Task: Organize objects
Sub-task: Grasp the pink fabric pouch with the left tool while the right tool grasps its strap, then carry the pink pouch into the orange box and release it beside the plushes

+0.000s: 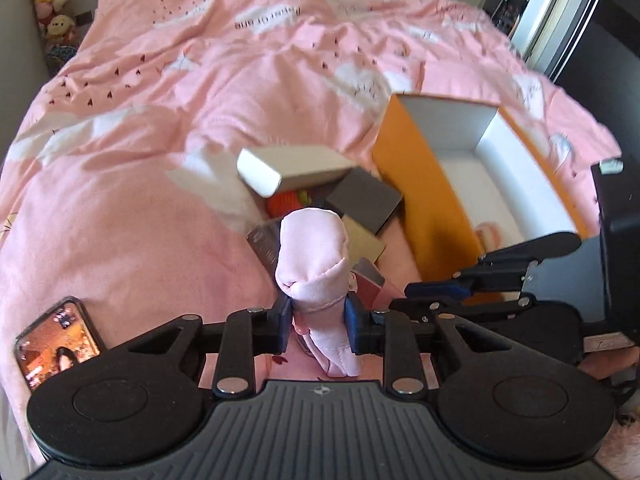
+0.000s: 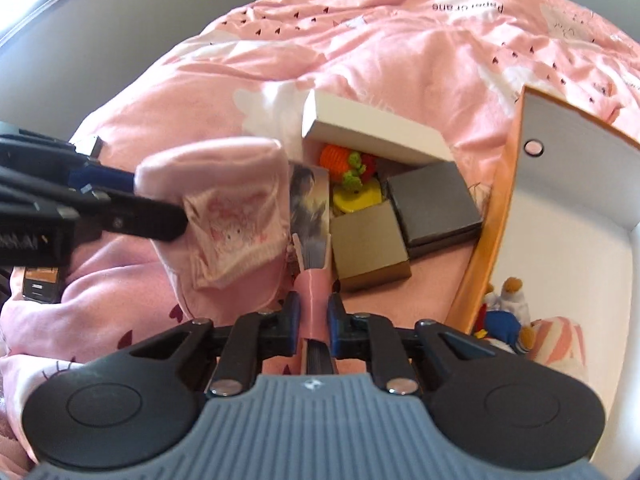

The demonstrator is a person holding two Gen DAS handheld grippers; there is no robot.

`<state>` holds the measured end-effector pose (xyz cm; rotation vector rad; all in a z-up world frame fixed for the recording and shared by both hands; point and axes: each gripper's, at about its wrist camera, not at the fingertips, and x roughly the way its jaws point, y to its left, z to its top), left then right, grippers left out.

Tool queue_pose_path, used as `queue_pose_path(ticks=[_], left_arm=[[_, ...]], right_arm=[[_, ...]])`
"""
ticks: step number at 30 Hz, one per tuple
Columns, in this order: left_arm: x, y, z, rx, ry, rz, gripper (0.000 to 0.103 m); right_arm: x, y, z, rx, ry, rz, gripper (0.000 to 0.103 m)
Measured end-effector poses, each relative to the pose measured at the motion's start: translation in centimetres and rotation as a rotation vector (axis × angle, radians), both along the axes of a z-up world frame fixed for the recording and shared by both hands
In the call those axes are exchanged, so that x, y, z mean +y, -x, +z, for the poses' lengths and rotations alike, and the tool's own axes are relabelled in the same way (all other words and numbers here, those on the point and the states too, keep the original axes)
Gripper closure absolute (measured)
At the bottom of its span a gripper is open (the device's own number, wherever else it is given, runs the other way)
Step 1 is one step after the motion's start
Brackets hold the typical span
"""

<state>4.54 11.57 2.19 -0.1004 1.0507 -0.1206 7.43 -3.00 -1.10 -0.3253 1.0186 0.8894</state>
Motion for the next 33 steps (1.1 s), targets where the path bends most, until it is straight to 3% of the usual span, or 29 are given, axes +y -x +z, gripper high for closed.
queue_pose_path(ticks=[5, 10, 15, 19, 24, 28, 33], left_arm=[[1.0, -0.7, -2.3, 0.014, 0.069, 0.084, 0.069], [1.6, -0.3, -3.8, 0.017, 0.135, 0.146, 0.046], [1.3, 0.8, -5.1, 0.036, 0.174, 0.214, 0.043], [1.8, 1.0, -5.0, -0.018, 0.219, 0.274, 0.043], [1.5, 0.0, -4.9, -0.043, 0.205, 0.286, 0.043], [1.1, -0.4, -5.2, -0.036, 0.241, 0.264, 0.067], [1.0, 0.1, -4.1, -0.047, 0.236, 0.249, 0.073]], right_arm=[[0.5, -0.7, -1.5, 0.032, 0.006, 0.007, 0.089], [0.9, -0.9, -2.1, 0.016, 0.024, 0.008, 0.084], [1.5, -1.0, -2.5, 0.009, 0.039, 0.041, 0.076], [1.9, -1.4, -2.8, 0.014, 0.041, 0.047, 0.074], [2.3, -1.8, -3.3, 0.018, 0.043, 0.052, 0.078], [2.1, -1.8, -3.2, 0.019, 0.031, 0.047, 0.08], [0.6, -1.6, -1.7, 0.027, -0.033, 0.005, 0.081]])
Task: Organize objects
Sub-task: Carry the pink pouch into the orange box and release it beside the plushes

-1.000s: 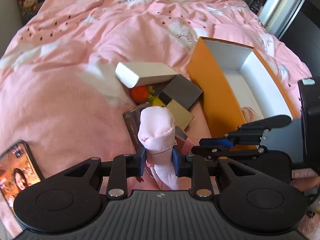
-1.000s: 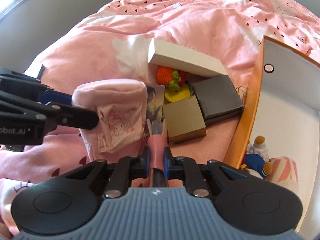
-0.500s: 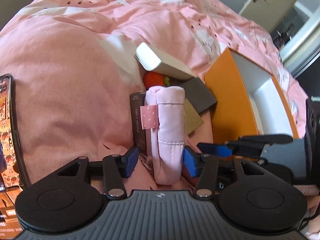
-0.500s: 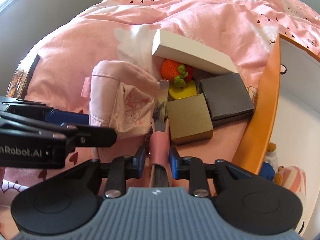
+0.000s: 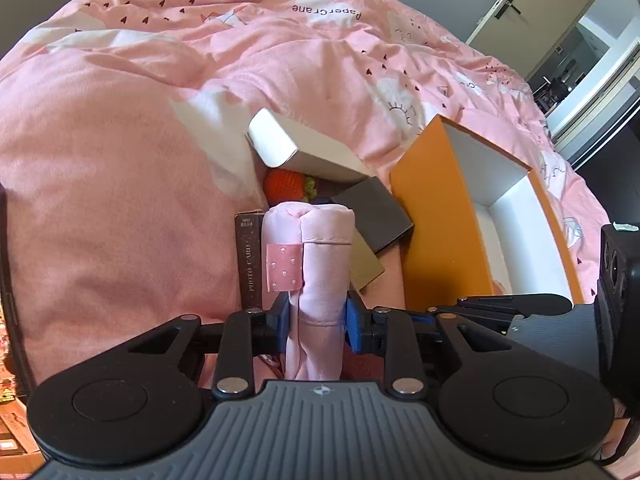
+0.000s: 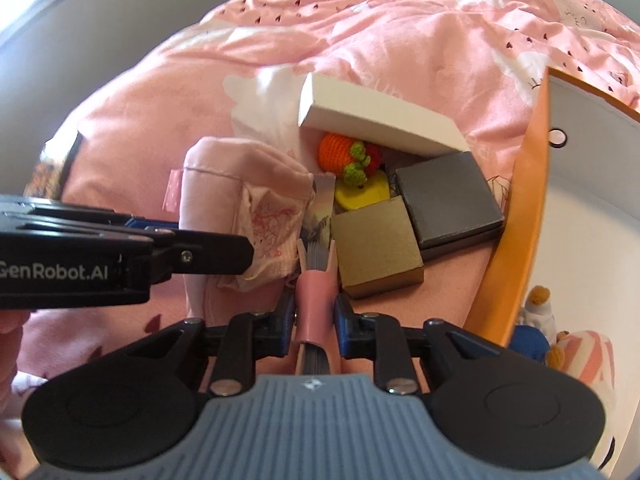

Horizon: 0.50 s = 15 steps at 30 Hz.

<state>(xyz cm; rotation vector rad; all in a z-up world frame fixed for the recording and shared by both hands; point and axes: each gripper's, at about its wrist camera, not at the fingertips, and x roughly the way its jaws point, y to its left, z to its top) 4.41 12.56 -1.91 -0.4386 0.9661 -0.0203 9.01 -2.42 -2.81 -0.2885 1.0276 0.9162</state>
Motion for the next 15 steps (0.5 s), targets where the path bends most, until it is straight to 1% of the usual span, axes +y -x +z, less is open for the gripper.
queue_pose_path(ticks=[3, 7, 11, 13, 15], left_arm=[[0.1, 0.6, 1.7, -0.03, 0.011, -0.011, 0.074], [-0.1, 0.9, 4.5, -0.07, 0.037, -0.039, 0.074], [-1.8, 0.3, 7.7, -0.128, 0.056, -0.114, 0.074], [-3.3, -0.3, 9.1, -0.158, 0.062, -0.166, 0.074], [-5.0, -1.1, 10.1, -0.18, 0.093, -0.223, 0.074]], right_arm=[[-1.5, 0.2, 1.8, -0.004, -0.063, -0.04, 0.081], [-4.2, 0.6, 5.3, -0.041, -0.163, -0.096, 0.081], [-7.9, 0.7, 9.2, -0.114, -0.253, -0.174, 0.081], [-10.1, 0.6, 11.0, -0.159, -0.272, -0.229, 0.081], [-12.3, 0.4, 12.2, -0.197, -0.274, -0.283, 0.081]])
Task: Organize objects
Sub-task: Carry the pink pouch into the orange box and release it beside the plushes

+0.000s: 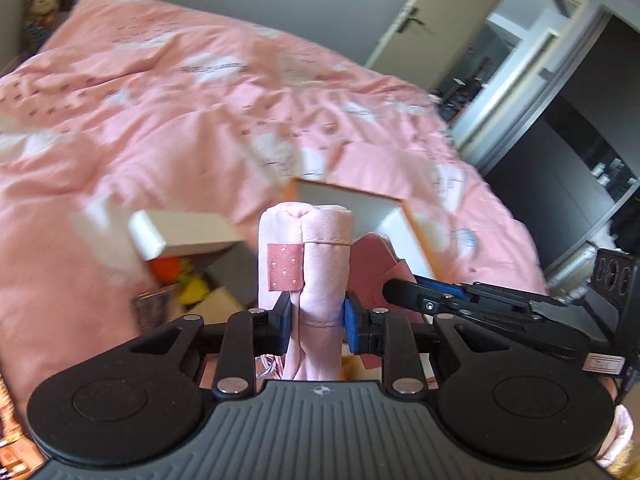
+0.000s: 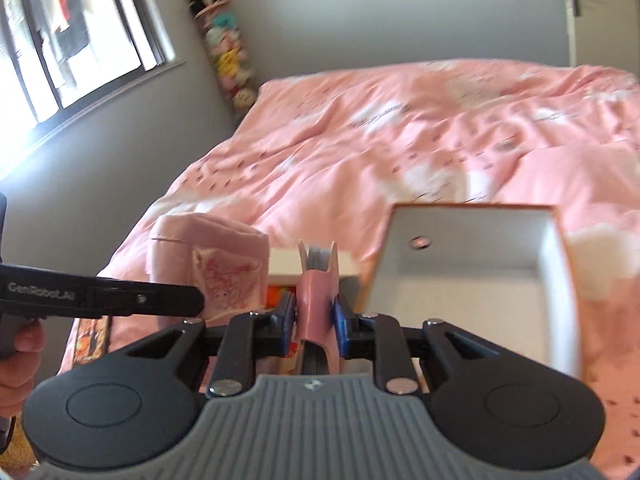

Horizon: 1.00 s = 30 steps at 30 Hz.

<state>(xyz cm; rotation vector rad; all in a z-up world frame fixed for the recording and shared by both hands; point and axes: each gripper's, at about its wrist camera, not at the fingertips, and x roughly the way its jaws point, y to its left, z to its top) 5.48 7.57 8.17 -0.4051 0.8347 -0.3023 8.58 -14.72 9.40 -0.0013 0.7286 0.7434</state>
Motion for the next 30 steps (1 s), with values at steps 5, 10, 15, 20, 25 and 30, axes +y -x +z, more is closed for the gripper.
queue_pose_path(ticks=[5, 10, 15, 20, 25, 30], left_arm=[[-4.6, -3.2, 0.0, 0.017, 0.13, -0.136, 0.074], [-9.2, -6.7, -2.8, 0.125, 0.218, -0.231, 0.074], [-12.3, -9.6, -7.3, 0.278, 0.261, -0.259, 0.074], [-13.3, -10.9, -10.4, 0.378, 0.285, -0.239, 0.075], [-13.2, -11.5, -12.8, 0.451, 0.298, -0.217, 0.075], [-13.4, -11.9, -14.3, 0.492, 0.317, -0.205, 0.075]], right_arm=[[-5.6, -0.9, 0.9, -0.019, 0.035, -0.145, 0.081], [-10.0, -2.2, -0.6, 0.038, 0.076, -0.255, 0.081], [-12.5, -3.5, -3.0, 0.121, 0.08, -0.304, 0.081], [-12.8, -4.4, -4.6, 0.167, 0.077, -0.318, 0.081], [-12.2, -5.0, -5.8, 0.205, 0.112, -0.33, 0.081], [-11.6, -5.4, -6.9, 0.241, 0.168, -0.342, 0.08]])
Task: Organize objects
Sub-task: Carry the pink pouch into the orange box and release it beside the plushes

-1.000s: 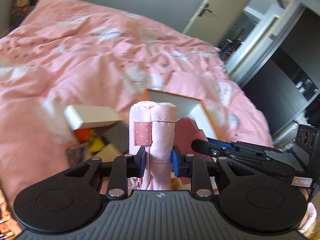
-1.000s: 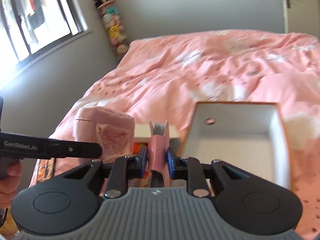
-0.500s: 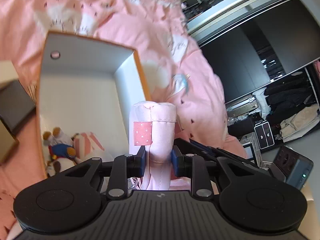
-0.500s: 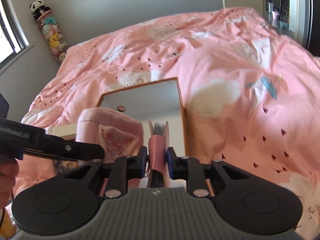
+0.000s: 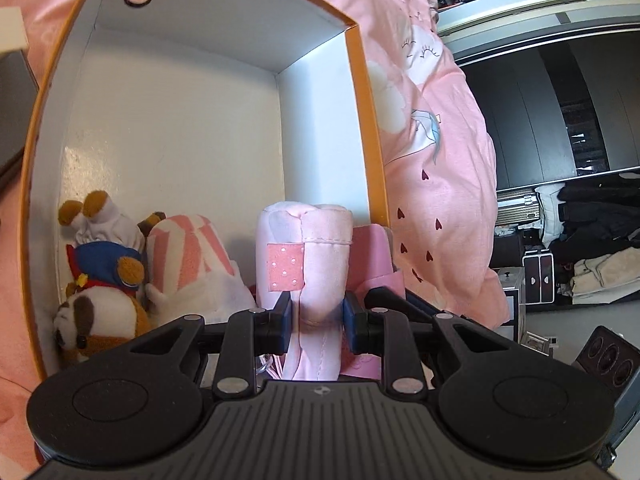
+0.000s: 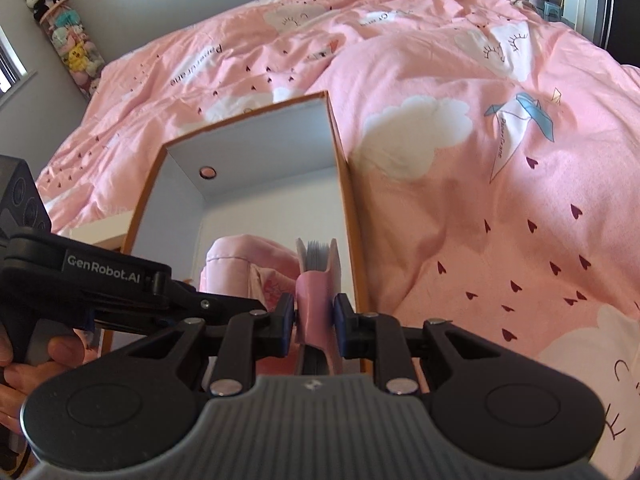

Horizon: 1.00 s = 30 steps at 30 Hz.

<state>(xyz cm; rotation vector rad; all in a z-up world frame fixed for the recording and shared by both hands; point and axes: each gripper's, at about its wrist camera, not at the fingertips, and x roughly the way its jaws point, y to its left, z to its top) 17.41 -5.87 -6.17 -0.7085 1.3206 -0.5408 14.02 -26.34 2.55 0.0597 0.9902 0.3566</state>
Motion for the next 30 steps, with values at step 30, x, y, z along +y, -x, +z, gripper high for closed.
queue_pose_path(ticks=[30], left_arm=[[-3.3, -1.0, -2.9, 0.043, -0.091, -0.051, 0.062]], right_arm=[[1.0, 0.2, -1.3, 0.0, 0.14, 0.071, 0.084]])
